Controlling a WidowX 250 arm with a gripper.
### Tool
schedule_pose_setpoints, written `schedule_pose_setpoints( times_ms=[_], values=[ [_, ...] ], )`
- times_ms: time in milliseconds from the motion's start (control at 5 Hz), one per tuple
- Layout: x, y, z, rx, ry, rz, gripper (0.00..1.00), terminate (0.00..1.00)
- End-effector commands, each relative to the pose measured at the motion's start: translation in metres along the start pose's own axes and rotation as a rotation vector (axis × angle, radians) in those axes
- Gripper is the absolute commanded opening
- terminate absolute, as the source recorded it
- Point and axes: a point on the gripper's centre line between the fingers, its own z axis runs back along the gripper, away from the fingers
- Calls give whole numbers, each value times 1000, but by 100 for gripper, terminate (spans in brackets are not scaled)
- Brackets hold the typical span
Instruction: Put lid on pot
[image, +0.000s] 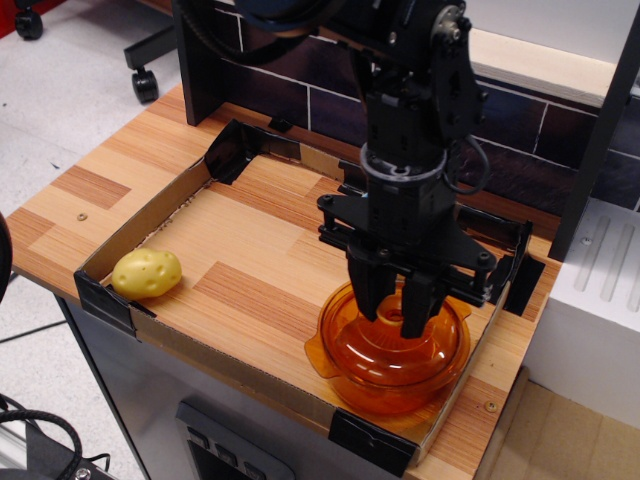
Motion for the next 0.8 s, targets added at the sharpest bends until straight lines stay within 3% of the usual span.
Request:
schedule_pose_setpoints(
  times_ms=[0, 200, 400, 600],
  values=[
    [7, 10, 12, 13, -34, -2, 0, 0],
    [9, 13, 19, -9, 10, 5, 100, 0],
    [8, 17, 31, -34, -33, -6, 100, 0],
    [7, 24, 53, -69, -35, -18, 100, 0]
  ],
)
